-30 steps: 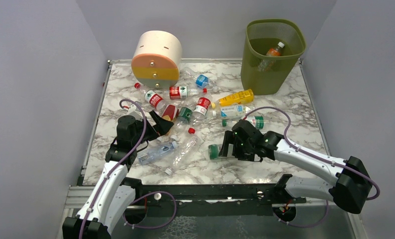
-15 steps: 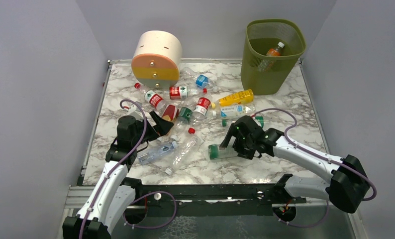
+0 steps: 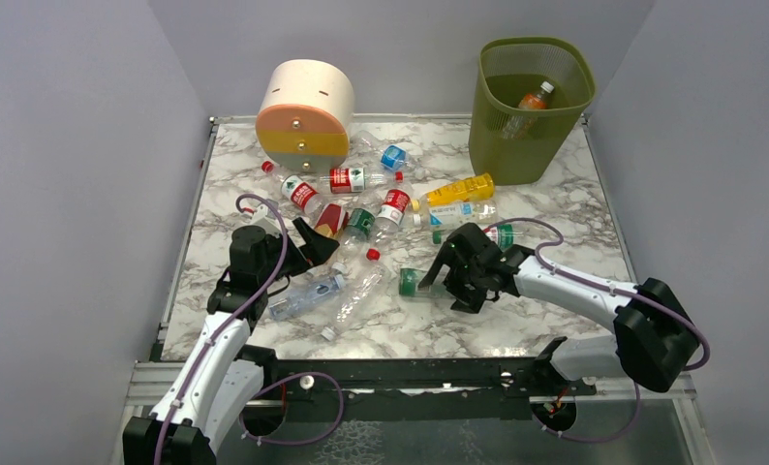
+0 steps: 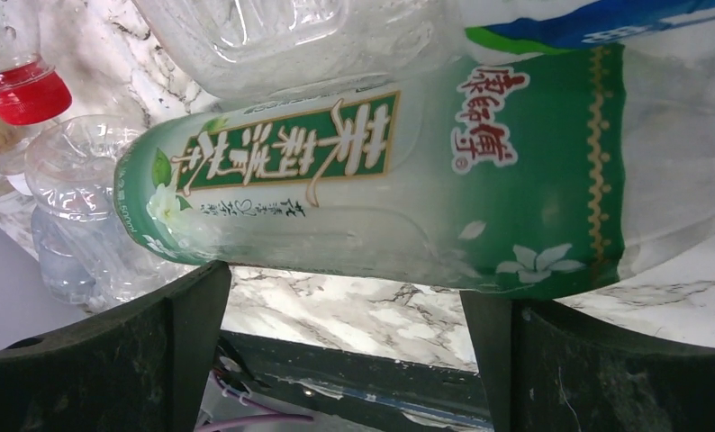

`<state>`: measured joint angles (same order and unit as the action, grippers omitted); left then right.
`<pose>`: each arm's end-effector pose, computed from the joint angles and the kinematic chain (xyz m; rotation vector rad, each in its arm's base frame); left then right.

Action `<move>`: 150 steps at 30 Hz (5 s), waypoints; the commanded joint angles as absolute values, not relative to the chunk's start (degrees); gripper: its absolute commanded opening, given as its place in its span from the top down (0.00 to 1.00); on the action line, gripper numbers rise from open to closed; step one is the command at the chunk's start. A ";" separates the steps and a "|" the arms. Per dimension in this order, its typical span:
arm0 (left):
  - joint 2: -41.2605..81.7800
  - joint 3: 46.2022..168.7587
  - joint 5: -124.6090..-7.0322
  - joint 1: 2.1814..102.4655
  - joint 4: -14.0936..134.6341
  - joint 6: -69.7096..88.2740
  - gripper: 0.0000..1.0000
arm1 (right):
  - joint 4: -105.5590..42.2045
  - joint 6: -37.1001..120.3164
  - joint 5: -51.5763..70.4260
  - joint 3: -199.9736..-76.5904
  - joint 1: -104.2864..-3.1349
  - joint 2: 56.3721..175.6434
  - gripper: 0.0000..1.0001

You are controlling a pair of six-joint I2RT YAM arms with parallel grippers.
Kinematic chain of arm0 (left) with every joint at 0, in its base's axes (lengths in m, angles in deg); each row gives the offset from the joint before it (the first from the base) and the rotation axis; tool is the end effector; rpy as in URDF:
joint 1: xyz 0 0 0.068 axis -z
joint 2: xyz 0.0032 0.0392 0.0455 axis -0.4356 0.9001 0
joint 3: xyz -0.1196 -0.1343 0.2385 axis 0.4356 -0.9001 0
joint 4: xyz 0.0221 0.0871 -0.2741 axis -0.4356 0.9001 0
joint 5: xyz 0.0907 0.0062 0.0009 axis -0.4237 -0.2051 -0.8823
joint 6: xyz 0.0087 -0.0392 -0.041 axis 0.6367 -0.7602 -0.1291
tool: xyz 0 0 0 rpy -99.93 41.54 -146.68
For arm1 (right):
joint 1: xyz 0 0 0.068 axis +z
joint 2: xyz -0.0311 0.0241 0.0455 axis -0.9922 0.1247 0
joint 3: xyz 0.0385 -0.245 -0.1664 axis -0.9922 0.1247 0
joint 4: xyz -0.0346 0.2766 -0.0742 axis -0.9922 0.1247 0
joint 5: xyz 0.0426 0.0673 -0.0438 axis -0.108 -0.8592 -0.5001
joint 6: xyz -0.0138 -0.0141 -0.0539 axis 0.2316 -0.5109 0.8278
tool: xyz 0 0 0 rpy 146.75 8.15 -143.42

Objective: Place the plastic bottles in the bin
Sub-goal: Adjust the plastic bottle at the center of the board, then pick up the plastic bottle at the center of the board, then place the plastic bottle in the trash bin.

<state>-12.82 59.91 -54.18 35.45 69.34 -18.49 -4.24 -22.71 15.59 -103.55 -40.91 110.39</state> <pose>0.1809 -0.0448 0.2361 -0.3069 2.0659 -0.8829 0.1921 0.1740 0.1873 0.7070 2.7489 0.5975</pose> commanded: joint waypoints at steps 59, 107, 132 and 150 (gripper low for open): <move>-10.79 61.94 -53.79 35.84 69.23 -16.76 0.01 | -2.08 57.15 22.15 -126.18 -29.75 129.89 0.06; -13.69 62.77 -53.81 35.92 71.93 -17.28 0.01 | -22.49 65.67 34.56 -156.42 -38.16 122.25 0.34; -16.43 63.78 -54.85 35.93 75.21 -17.63 0.01 | -74.33 54.72 30.87 -155.94 -65.36 128.91 0.29; -16.67 64.70 -55.79 35.93 76.31 -17.43 0.01 | -59.78 39.42 21.30 -164.73 -74.66 138.80 0.02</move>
<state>-16.25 62.32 -54.29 35.71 75.83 -17.55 -64.37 41.85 25.51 -161.41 -74.32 138.04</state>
